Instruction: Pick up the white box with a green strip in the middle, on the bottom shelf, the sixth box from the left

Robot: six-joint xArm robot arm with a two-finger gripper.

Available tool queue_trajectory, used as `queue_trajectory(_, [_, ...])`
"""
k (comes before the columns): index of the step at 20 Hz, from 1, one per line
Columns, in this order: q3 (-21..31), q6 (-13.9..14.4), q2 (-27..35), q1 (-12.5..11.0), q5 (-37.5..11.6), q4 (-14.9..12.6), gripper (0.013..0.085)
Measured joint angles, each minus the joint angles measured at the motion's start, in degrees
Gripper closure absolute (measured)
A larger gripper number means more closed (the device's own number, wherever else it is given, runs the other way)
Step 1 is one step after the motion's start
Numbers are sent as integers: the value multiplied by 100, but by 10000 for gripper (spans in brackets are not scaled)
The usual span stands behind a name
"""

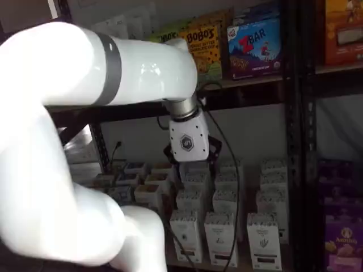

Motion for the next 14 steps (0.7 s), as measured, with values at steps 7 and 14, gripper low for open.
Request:
queue_trajectory(7, [540,-122,1167,-105,-1761,18,130])
queue_trajectory(14, [573,-249,2429,-47,-3039,216,130])
